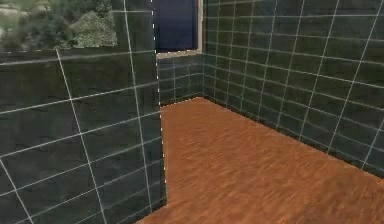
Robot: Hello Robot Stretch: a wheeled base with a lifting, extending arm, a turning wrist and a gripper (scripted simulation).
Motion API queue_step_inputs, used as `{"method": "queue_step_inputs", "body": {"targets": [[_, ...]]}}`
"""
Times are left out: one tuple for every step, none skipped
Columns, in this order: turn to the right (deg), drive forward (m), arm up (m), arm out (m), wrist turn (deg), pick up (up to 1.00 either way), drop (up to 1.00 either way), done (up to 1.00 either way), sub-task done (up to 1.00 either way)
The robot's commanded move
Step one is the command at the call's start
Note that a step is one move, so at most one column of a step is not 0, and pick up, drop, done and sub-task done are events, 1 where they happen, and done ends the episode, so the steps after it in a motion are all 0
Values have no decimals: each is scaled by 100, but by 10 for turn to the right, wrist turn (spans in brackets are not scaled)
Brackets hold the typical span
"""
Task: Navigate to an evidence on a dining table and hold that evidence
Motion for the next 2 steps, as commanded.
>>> {"method": "queue_step_inputs", "body": {"targets": [[-270, 0, 0, 0, 0, 0, 0, 0, 0], [450, 0, 0, 0, 0, 0, 0, 0, 0]]}}
